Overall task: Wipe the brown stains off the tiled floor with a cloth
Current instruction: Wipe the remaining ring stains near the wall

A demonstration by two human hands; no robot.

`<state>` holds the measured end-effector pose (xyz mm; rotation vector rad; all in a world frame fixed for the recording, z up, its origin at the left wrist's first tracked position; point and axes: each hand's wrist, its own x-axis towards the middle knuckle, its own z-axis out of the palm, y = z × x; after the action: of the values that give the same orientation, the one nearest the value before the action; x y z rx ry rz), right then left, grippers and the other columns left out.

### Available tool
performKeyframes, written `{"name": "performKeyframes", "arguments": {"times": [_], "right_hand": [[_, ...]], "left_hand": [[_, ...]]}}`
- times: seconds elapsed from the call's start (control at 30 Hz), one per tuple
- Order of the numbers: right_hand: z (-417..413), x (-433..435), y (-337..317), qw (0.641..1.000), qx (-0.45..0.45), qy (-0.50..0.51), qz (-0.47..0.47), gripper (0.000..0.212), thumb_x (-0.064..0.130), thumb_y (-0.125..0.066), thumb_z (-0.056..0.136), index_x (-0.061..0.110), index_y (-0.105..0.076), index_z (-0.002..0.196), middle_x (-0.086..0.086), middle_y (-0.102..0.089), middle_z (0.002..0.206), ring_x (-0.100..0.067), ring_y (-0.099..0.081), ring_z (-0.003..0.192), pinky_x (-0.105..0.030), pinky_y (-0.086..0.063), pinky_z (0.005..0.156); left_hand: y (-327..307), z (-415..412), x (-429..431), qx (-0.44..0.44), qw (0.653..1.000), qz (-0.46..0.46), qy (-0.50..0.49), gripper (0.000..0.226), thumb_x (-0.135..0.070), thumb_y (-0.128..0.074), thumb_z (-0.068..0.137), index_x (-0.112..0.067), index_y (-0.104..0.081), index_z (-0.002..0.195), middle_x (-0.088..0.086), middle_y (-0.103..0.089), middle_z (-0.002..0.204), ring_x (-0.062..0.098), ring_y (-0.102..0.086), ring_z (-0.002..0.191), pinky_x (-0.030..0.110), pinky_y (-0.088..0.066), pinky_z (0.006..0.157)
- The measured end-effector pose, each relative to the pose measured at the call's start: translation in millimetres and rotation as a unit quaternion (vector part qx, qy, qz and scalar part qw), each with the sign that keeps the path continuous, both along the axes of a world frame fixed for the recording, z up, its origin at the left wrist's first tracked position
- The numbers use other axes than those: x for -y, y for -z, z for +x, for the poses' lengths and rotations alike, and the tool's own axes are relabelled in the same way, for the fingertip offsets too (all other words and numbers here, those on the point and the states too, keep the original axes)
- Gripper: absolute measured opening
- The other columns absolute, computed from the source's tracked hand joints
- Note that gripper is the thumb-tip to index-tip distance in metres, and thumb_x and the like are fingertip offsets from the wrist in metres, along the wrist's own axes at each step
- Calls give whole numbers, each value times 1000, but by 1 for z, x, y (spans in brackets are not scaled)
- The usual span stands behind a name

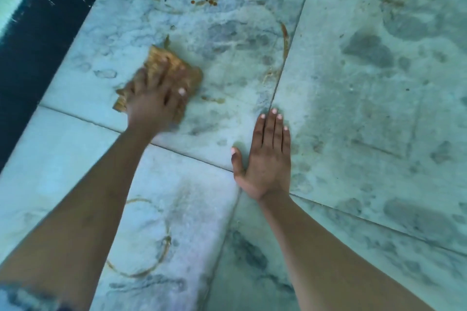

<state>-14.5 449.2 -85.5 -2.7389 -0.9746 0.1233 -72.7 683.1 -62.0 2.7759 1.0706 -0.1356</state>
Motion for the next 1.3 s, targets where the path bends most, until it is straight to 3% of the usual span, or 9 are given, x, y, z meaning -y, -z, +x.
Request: {"name": "performKeyframes", "arguments": {"times": [0.07,0.13,0.27,0.4,0.47,0.63,0.77,1.03,1.3], "right_hand": [[1,0,1,1000,1,-1,-2,81,49,-28,86,-6,-20,145,-28,-17,152,-37,-16,143,-45,-7,116],[1,1,3,1000,6,-3,-3,81,49,-28,86,-7,-21,145,-29,-18,151,-38,-17,142,-45,-7,116],[0,-1,5,1000,14,-1,2,80,48,-30,86,-9,-27,142,-31,-22,149,-40,-22,140,-45,-9,115],[-1,-1,5,1000,17,-3,10,80,48,-30,86,-9,-28,141,-31,-24,149,-40,-23,140,-45,-11,115],[0,0,4,1000,18,-2,19,80,48,-31,86,-9,-27,142,-30,-24,149,-39,-23,140,-46,-12,115],[-1,3,5,1000,8,-2,19,79,48,-30,88,-8,-25,143,-28,-21,151,-38,-19,141,-46,-13,116],[0,2,4,1000,-2,-3,8,79,49,-30,88,-7,-24,143,-28,-21,151,-38,-18,142,-46,-12,116],[44,-29,-16,999,-18,-15,39,70,44,-27,86,1,-36,141,-20,-36,147,-32,-34,137,-37,-16,113],[113,-100,-3,999,9,-20,-47,67,49,-19,95,15,-2,151,-8,0,159,-21,2,146,-43,4,118]], "left_hand": [[-3,39,-13,16,991,-35,-128,49,-53,-26,96,-48,-21,144,-11,-6,159,35,-3,145,59,-8,112],[-8,82,-6,23,988,-61,-143,49,-52,-27,96,-47,-20,144,-11,-2,159,37,3,144,63,-3,110],[-9,136,61,-8,995,-61,73,50,-54,-24,96,-47,-16,145,-9,1,160,40,5,144,66,-1,109],[-4,96,79,-4,964,-23,263,53,-59,-18,90,-50,-21,143,-13,-7,158,32,-2,146,54,-9,112],[1,62,47,10,976,-22,217,58,-61,-16,86,-49,-25,142,-13,-11,158,32,-8,145,52,-12,112],[3,34,27,33,986,-33,-157,49,-51,-26,97,-45,-20,145,-10,-9,159,34,-2,145,59,-3,112],[13,25,70,35,997,18,-68,52,-54,-20,94,-46,-18,145,-10,-9,159,35,-5,144,58,-3,112],[8,23,67,36,997,-4,-65,54,-54,-17,91,-48,-17,145,-12,-9,159,32,-3,145,58,-5,112],[16,23,60,56,996,14,-67,58,-55,-11,88,-47,-25,143,-11,-16,157,33,-9,145,56,-7,112]]}}
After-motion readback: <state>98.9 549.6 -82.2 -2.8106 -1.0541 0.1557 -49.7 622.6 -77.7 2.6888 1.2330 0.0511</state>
